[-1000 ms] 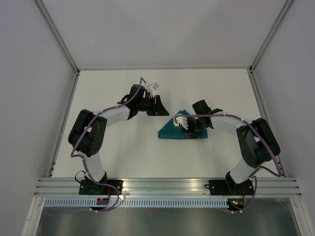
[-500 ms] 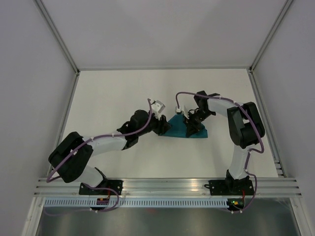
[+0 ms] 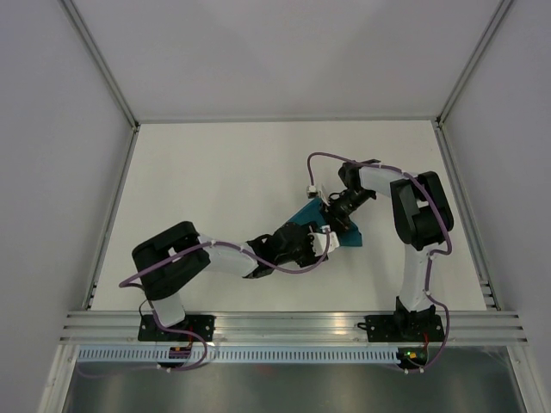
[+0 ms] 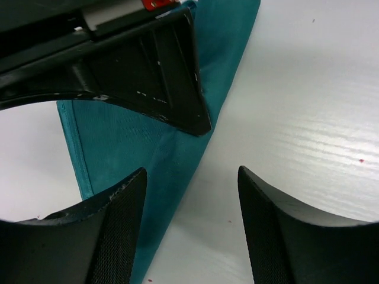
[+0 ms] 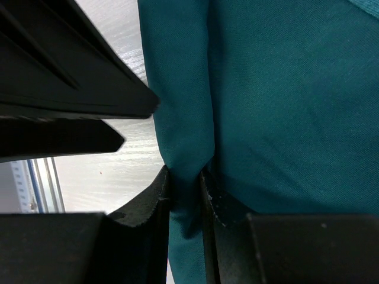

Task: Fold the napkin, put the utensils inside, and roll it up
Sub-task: Roll the napkin at the center of the board.

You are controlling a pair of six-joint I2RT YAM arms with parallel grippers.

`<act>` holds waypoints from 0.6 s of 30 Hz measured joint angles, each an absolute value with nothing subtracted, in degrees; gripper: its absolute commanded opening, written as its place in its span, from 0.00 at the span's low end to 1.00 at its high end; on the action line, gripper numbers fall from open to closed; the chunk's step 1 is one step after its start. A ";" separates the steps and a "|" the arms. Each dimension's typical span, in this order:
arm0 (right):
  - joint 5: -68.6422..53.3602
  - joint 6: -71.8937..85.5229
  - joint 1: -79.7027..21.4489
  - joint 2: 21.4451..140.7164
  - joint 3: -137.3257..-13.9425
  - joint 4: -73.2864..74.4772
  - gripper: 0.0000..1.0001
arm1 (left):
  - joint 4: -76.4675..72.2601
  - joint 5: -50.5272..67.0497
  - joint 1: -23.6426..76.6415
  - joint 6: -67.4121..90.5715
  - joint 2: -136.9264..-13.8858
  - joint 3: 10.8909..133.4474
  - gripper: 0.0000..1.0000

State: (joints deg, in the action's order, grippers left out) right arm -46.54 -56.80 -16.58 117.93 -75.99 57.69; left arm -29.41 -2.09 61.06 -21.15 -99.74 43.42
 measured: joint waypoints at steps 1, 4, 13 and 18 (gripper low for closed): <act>-46.74 -56.73 -16.53 118.13 -76.09 58.02 0.11 | -29.17 -2.52 61.32 -22.65 -100.64 43.77 0.68; -47.22 -56.42 -16.49 118.65 -76.29 59.02 0.11 | -28.86 -3.05 61.58 -26.52 -102.74 44.82 0.69; -48.31 -55.59 -16.32 120.20 -77.06 61.49 0.11 | -25.02 -3.88 61.58 -33.17 -107.31 50.65 0.54; -48.64 -55.09 -16.08 120.64 -77.41 61.87 0.10 | -20.03 -2.07 61.63 -33.52 -108.36 53.17 0.21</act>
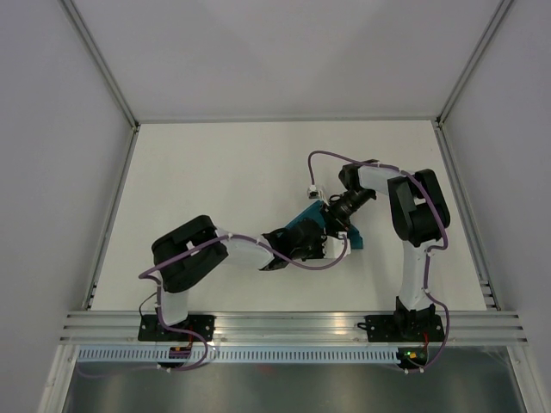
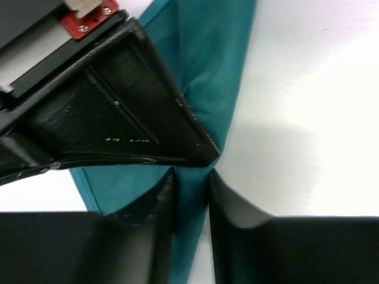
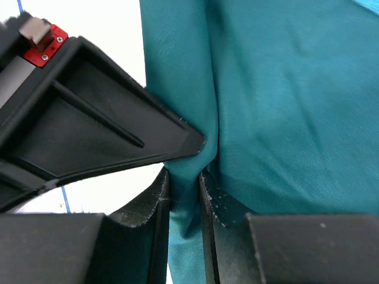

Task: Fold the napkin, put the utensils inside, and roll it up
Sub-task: Roll the napkin at the center of the board.

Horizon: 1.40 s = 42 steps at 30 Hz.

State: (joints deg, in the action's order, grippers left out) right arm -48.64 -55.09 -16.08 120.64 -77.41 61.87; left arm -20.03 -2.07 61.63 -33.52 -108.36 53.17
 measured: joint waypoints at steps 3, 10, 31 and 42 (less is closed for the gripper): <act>-48.66 -55.00 -15.90 120.73 -77.47 61.93 0.11 | -16.99 -0.71 61.58 -33.58 -108.62 54.65 0.10; -48.16 -54.30 -15.55 119.92 -76.97 61.69 0.41 | -12.01 3.66 60.29 -32.99 -109.03 57.60 0.02; -38.83 -45.69 -5.41 86.74 -55.90 35.00 0.67 | -9.02 27.31 50.11 -14.00 -114.37 64.95 0.02; -34.65 -50.39 -12.75 71.90 -41.30 26.20 0.69 | -9.23 50.33 42.09 -3.18 -121.60 68.95 0.02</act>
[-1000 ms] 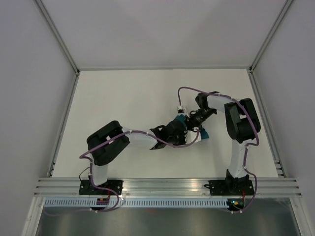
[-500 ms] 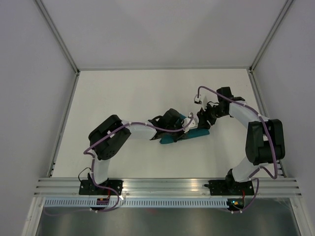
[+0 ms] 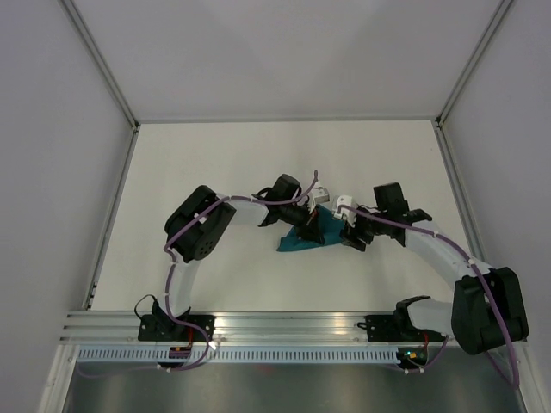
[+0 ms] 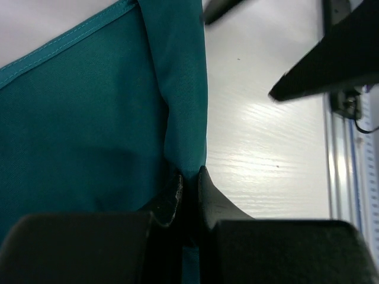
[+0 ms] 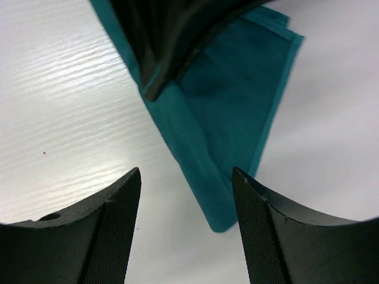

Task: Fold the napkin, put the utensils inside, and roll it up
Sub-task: Roll the napkin at the center of the board.

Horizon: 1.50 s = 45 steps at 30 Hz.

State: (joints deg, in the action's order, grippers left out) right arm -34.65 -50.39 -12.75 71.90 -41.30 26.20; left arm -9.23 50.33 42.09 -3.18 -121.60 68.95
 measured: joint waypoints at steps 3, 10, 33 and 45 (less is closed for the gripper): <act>-30.44 -51.11 -19.55 69.52 -35.38 21.93 0.70 | -8.84 55.24 41.19 -1.34 -123.55 69.95 0.02; -22.02 -51.46 -29.23 69.41 -29.21 11.62 0.70 | -4.95 63.83 40.58 0.91 -127.31 72.71 0.02; -16.58 -51.35 -36.93 72.44 -27.33 7.31 0.30 | 5.08 66.81 40.58 2.15 -129.03 75.50 0.08; -16.86 -51.79 -36.93 75.13 -29.21 7.55 0.05 | 3.38 62.39 39.18 5.61 -125.29 72.75 0.40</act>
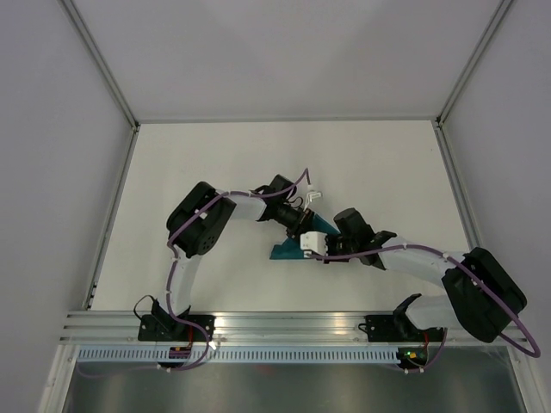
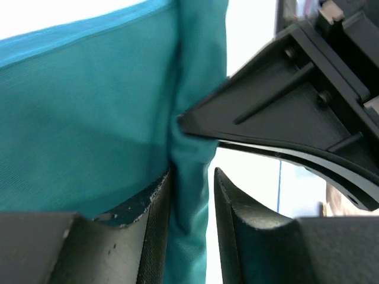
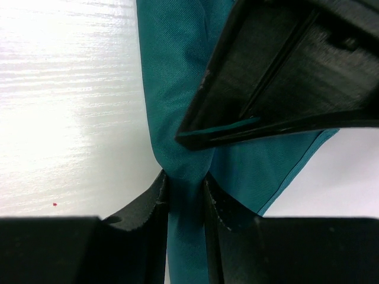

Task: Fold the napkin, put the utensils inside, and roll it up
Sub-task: Roll the napkin at the center of the board.

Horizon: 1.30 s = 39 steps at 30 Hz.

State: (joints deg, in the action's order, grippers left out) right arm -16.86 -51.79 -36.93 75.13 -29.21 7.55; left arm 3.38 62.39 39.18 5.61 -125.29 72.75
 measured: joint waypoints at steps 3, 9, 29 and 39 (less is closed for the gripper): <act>-17.19 -51.79 -36.86 76.69 -30.57 7.94 0.00 | 0.56 59.83 37.71 7.90 -123.66 70.91 0.40; -20.34 -51.88 -34.94 80.12 -34.13 10.70 0.00 | -5.69 50.41 33.93 12.53 -117.23 65.39 0.40; -41.45 -59.72 -22.37 107.09 -63.81 44.53 0.00 | -33.56 2.22 42.85 8.40 -78.35 30.85 0.47; -44.25 -59.40 -20.86 114.15 -71.59 53.58 0.00 | -31.53 -2.37 53.78 -7.09 -83.46 34.11 0.50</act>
State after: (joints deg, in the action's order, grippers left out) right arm -44.25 -59.40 -20.86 114.15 -71.59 53.58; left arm -31.53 -2.37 53.78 -7.09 -83.46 34.11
